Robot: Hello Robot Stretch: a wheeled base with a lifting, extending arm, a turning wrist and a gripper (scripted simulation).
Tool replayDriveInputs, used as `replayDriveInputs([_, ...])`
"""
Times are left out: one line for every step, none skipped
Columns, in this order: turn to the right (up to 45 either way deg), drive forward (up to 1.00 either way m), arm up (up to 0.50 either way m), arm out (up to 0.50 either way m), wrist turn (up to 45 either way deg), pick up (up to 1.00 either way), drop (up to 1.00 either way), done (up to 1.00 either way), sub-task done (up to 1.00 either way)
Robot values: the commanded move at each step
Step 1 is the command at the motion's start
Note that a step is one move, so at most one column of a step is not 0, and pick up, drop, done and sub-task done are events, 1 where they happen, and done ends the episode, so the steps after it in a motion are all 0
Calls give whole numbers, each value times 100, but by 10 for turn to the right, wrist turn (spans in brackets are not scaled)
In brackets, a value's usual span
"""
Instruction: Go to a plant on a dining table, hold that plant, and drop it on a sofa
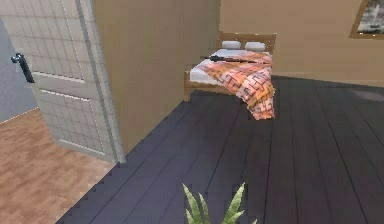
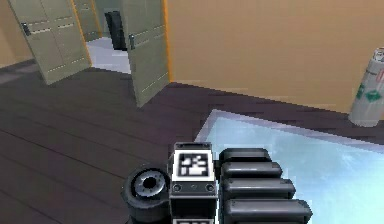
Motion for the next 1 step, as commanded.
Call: replayDriveInputs([450, 0, 0, 0, 0, 0, 0, 0, 0])
